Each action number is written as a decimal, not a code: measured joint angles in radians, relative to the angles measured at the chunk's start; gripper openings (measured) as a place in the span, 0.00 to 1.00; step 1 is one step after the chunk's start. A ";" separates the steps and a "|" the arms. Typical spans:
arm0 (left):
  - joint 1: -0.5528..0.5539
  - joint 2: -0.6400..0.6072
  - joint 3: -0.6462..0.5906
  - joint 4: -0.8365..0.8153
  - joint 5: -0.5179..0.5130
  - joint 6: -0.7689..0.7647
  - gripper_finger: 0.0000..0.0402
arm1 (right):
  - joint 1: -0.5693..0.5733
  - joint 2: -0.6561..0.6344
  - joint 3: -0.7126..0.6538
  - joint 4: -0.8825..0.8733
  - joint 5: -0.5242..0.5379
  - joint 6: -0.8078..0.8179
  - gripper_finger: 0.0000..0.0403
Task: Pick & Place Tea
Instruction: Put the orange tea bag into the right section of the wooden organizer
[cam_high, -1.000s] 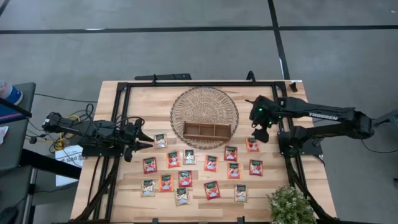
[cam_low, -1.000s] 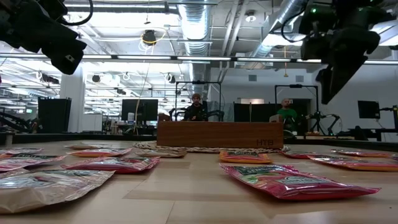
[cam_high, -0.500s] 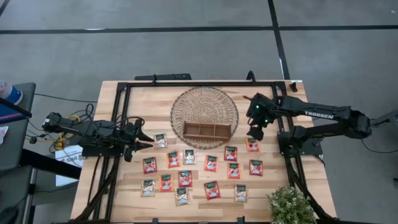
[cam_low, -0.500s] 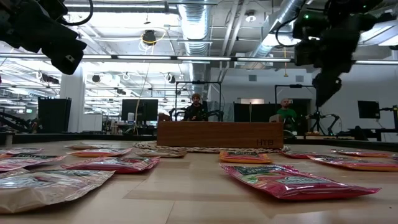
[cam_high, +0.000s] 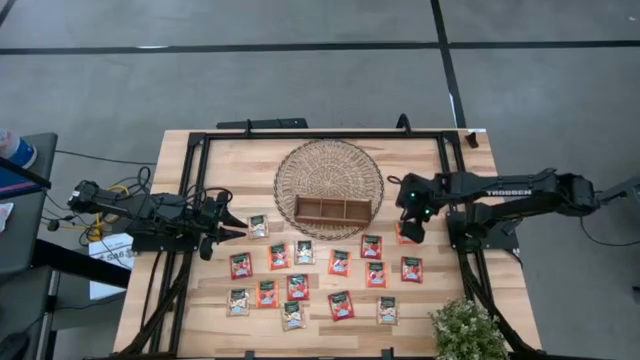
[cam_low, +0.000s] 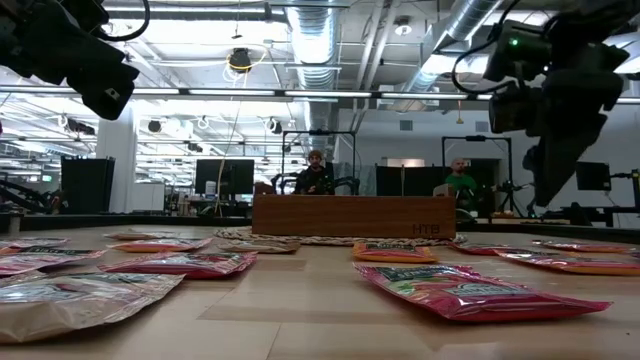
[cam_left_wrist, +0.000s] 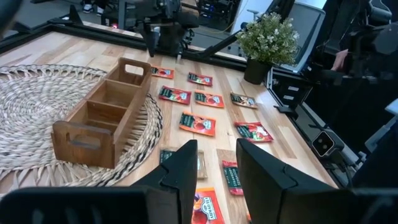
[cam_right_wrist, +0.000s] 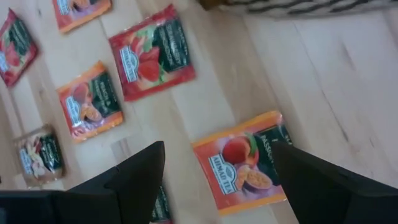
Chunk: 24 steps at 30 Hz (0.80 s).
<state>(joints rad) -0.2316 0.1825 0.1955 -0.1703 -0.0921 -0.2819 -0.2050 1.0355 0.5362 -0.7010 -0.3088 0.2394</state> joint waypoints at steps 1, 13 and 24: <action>0.000 0.000 0.000 0.000 0.000 0.000 0.26 | 0.006 0.000 0.000 0.000 0.000 0.001 0.72; 0.000 0.000 0.000 0.000 0.000 0.000 0.26 | 0.048 0.000 0.000 0.007 0.115 0.213 0.72; 0.000 0.000 0.000 -0.001 0.000 0.001 0.26 | -0.019 0.000 0.000 -0.014 0.204 0.679 0.72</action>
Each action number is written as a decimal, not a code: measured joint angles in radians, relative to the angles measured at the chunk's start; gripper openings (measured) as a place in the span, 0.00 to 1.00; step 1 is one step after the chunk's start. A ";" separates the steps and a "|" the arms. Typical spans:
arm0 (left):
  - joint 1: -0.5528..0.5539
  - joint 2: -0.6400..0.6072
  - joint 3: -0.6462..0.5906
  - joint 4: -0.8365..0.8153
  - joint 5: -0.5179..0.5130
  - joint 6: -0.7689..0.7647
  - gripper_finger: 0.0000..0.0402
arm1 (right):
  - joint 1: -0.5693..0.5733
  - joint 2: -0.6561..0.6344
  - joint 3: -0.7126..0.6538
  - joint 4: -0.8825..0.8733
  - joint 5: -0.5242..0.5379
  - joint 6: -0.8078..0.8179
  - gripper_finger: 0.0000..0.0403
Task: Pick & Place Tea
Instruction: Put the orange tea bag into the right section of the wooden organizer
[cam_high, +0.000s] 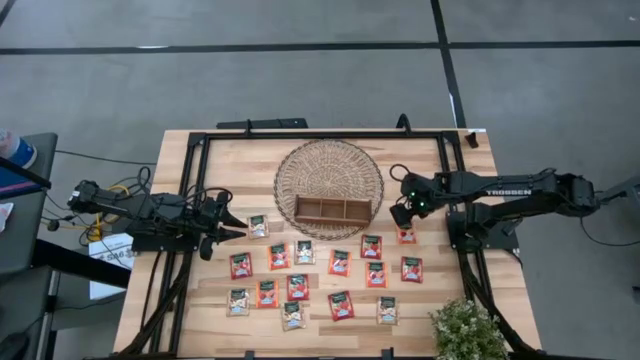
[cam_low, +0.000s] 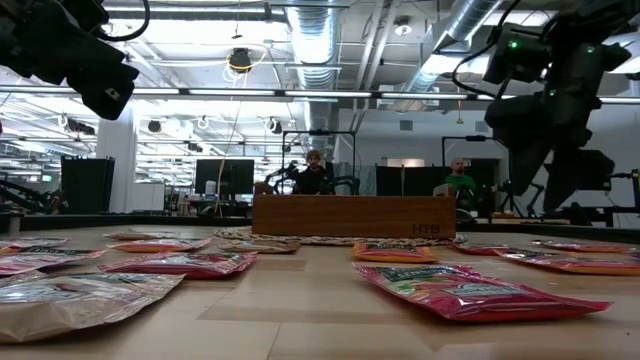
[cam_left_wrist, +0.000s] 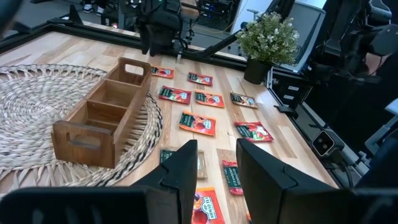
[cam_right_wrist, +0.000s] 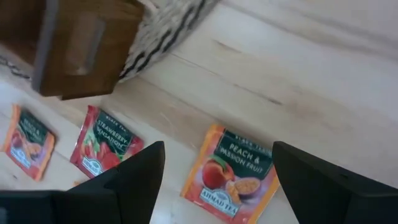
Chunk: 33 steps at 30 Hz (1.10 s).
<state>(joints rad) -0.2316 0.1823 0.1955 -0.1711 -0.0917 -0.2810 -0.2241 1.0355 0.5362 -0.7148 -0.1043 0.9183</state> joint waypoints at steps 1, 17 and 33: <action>0.000 0.000 0.000 0.000 0.000 0.000 0.26 | 0.004 0.000 0.000 -0.009 -0.001 0.027 0.72; 0.000 0.000 0.000 -0.032 0.000 0.003 0.26 | 0.117 0.229 0.001 -0.007 0.002 0.016 0.72; 0.000 0.000 0.000 -0.032 0.000 0.002 0.26 | 0.115 0.227 0.113 -0.102 0.074 -0.036 0.72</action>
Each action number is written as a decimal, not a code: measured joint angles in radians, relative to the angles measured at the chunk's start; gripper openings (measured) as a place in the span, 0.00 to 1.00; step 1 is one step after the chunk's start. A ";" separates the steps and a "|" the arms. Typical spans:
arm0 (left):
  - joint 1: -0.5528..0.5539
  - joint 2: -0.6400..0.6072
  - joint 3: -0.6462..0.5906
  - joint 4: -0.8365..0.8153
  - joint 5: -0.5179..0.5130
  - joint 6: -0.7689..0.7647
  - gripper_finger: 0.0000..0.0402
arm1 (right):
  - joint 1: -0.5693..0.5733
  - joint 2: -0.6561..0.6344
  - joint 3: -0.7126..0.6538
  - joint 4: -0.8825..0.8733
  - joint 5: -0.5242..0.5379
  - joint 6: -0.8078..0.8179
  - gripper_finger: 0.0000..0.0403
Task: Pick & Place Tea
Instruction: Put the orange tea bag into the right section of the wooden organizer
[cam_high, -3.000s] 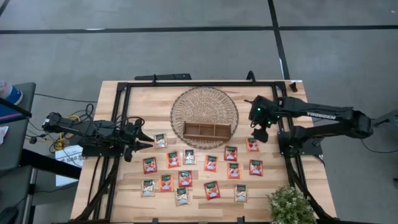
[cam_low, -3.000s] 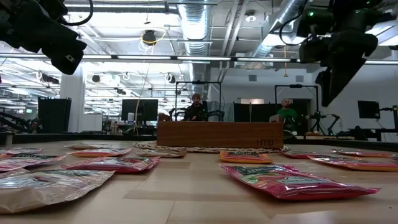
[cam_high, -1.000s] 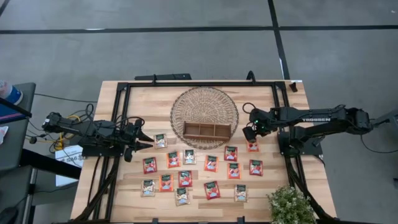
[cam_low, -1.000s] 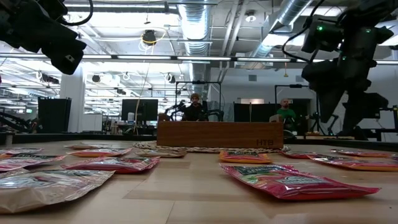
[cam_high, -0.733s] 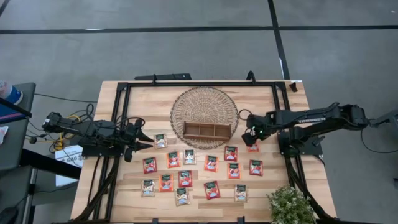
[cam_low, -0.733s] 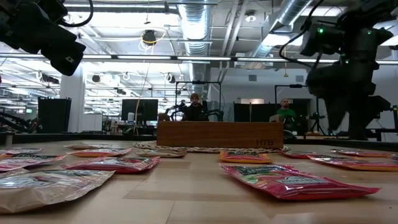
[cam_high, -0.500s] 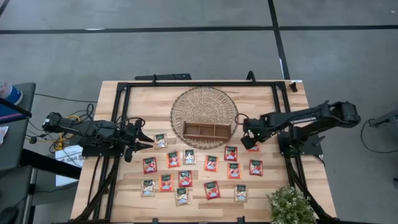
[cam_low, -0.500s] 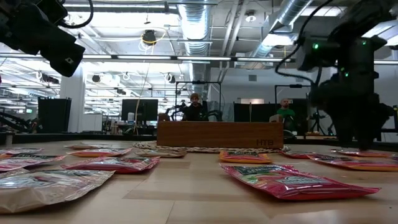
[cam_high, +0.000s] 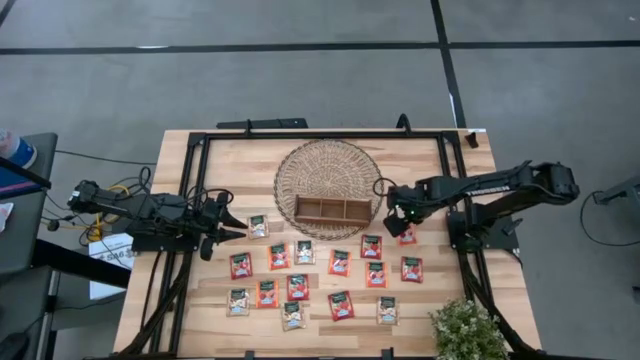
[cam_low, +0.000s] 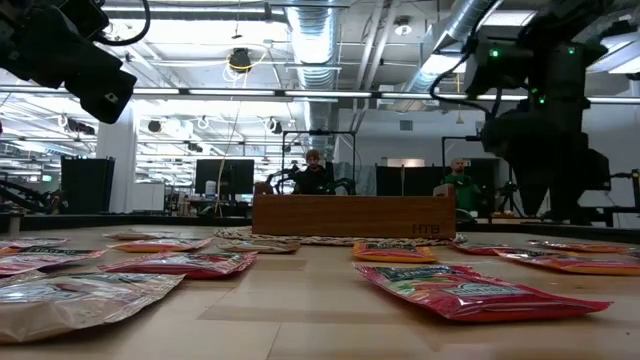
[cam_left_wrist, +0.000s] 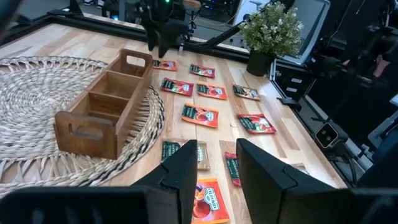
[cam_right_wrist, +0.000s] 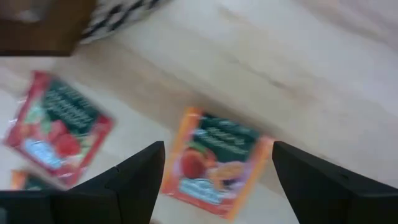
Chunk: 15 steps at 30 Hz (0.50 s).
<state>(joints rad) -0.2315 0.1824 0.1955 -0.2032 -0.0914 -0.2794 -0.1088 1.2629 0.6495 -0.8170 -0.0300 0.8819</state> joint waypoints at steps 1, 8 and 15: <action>0.000 0.000 0.000 0.000 0.000 0.000 0.26 | -0.004 0.000 0.002 -0.021 0.017 0.000 0.72; 0.000 0.000 0.000 0.000 0.000 0.001 0.26 | -0.036 0.002 -0.025 -0.027 0.052 0.026 0.72; 0.000 0.000 0.000 0.000 0.000 0.001 0.26 | -0.028 0.063 -0.043 0.004 0.055 0.017 0.72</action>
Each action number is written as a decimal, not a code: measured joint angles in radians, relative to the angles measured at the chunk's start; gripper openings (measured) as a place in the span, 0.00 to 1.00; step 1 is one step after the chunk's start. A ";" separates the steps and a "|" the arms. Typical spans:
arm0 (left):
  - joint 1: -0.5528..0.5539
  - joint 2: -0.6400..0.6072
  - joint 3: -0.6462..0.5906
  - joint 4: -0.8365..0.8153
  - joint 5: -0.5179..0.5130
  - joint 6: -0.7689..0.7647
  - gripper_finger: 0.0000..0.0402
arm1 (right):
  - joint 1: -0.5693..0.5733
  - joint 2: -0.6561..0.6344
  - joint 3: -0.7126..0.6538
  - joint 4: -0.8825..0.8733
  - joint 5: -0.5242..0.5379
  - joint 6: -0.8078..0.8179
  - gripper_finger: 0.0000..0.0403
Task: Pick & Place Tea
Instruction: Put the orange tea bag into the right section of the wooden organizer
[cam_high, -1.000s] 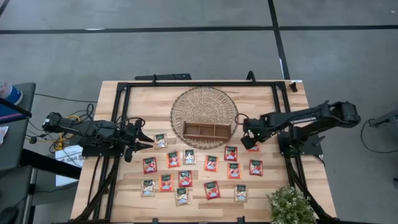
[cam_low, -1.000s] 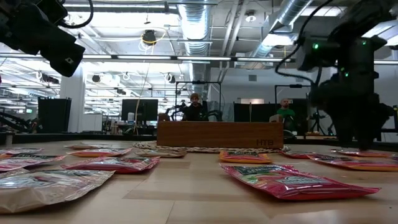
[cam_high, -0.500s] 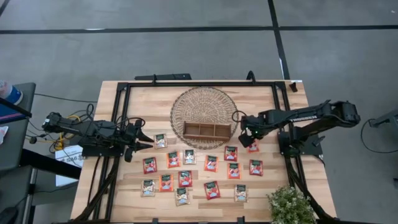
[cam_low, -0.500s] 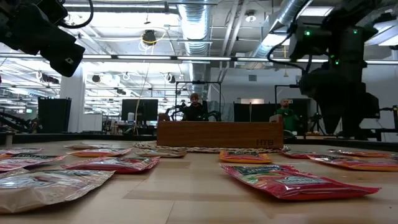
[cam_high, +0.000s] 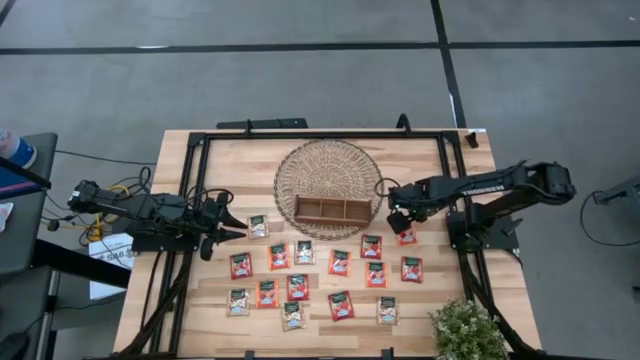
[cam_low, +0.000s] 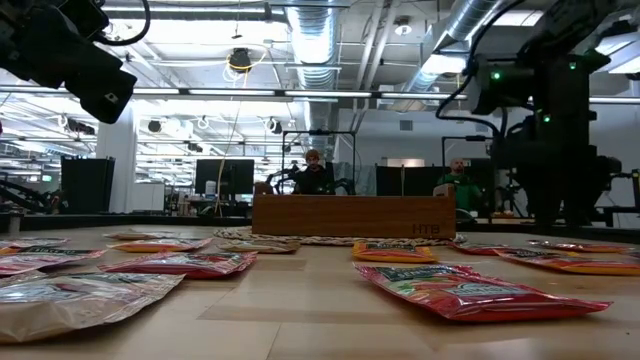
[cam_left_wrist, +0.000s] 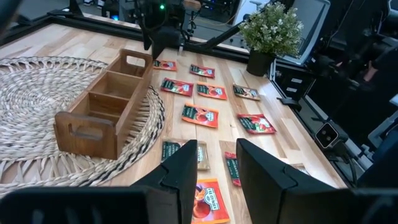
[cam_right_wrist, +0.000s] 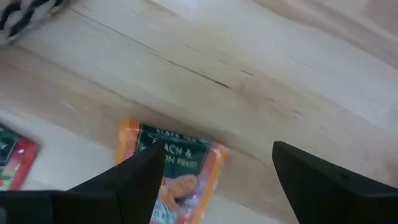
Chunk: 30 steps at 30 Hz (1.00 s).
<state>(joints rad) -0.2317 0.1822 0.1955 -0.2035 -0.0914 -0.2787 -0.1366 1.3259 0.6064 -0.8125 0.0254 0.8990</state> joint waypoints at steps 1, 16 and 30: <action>0.000 0.000 0.000 0.000 0.000 0.000 0.26 | 0.004 0.022 0.000 0.021 0.000 -0.009 0.72; 0.000 0.000 0.000 -0.003 0.000 0.000 0.26 | 0.052 0.129 0.012 0.038 0.019 -0.009 0.69; 0.000 0.000 0.000 -0.005 0.000 0.000 0.26 | 0.056 0.158 0.019 0.048 -0.001 -0.009 0.39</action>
<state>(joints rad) -0.2316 0.1824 0.1955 -0.2085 -0.0911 -0.2783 -0.0803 1.4841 0.6250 -0.7647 0.0242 0.8898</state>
